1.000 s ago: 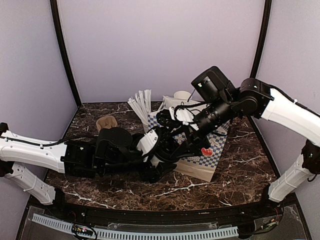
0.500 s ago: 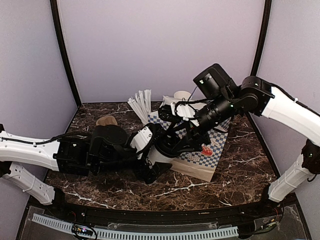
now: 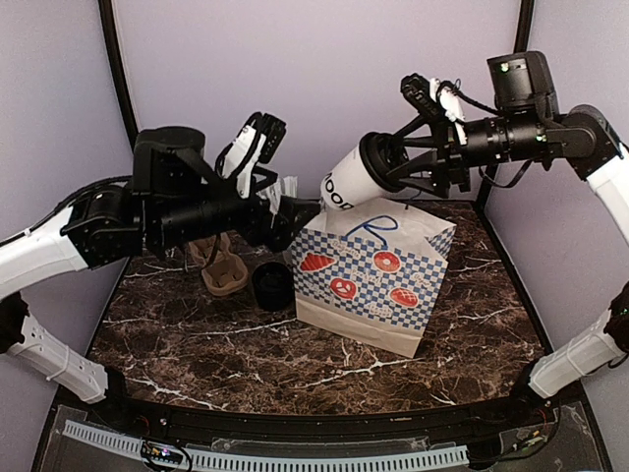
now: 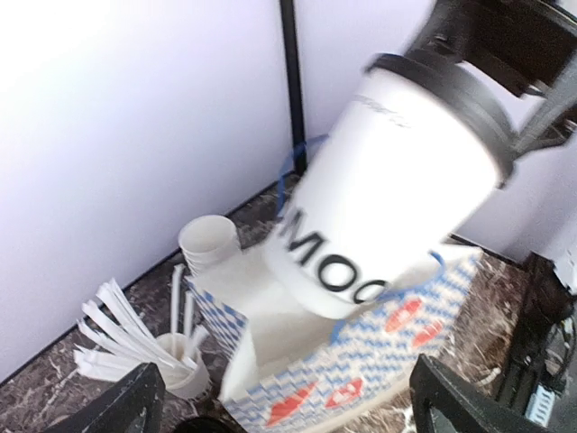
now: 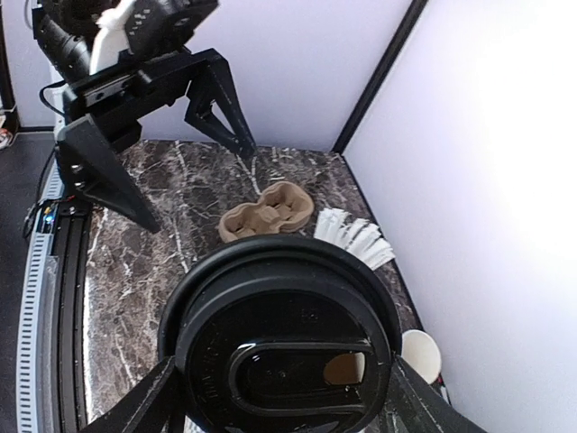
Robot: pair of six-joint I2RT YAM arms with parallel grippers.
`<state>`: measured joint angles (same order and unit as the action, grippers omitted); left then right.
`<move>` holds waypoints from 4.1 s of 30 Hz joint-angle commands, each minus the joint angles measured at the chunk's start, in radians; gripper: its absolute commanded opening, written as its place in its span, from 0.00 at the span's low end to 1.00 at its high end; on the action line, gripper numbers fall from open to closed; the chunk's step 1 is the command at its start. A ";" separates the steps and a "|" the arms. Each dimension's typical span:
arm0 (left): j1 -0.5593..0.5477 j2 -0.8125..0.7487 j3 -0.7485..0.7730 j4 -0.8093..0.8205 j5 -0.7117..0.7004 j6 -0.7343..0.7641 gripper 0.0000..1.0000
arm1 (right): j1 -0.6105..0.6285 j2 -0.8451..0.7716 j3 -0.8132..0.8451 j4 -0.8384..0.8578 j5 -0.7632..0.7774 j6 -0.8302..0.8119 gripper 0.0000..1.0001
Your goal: Pack the takeout coffee
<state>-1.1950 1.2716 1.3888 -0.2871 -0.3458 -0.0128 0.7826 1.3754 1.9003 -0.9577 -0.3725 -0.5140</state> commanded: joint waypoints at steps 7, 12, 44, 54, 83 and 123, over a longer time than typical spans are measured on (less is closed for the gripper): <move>0.257 0.464 0.611 -0.244 0.247 0.025 0.96 | -0.207 -0.145 -0.039 0.083 0.158 0.027 0.58; 0.308 0.703 0.887 -0.418 0.307 -0.012 0.94 | -0.295 -0.222 -0.151 0.132 0.275 0.024 0.59; 0.320 0.921 1.065 -0.478 0.480 0.488 0.32 | -0.410 -0.262 -0.306 0.204 0.307 0.064 0.61; 0.272 0.848 1.035 -0.508 0.436 0.467 0.00 | -0.411 -0.252 -0.233 0.187 0.281 0.070 0.61; 0.176 0.667 0.884 -0.451 0.407 0.139 0.00 | -0.320 -0.267 -0.048 -0.211 -0.490 -0.120 0.65; -0.034 0.665 0.791 -0.391 -0.129 0.124 0.00 | -0.049 -0.312 -0.622 -0.134 0.063 -0.234 0.59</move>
<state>-1.2095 1.9747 2.1979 -0.7277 -0.3492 0.0845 0.6884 1.0206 1.2613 -1.1000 -0.3759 -0.6971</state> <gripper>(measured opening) 0.020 0.680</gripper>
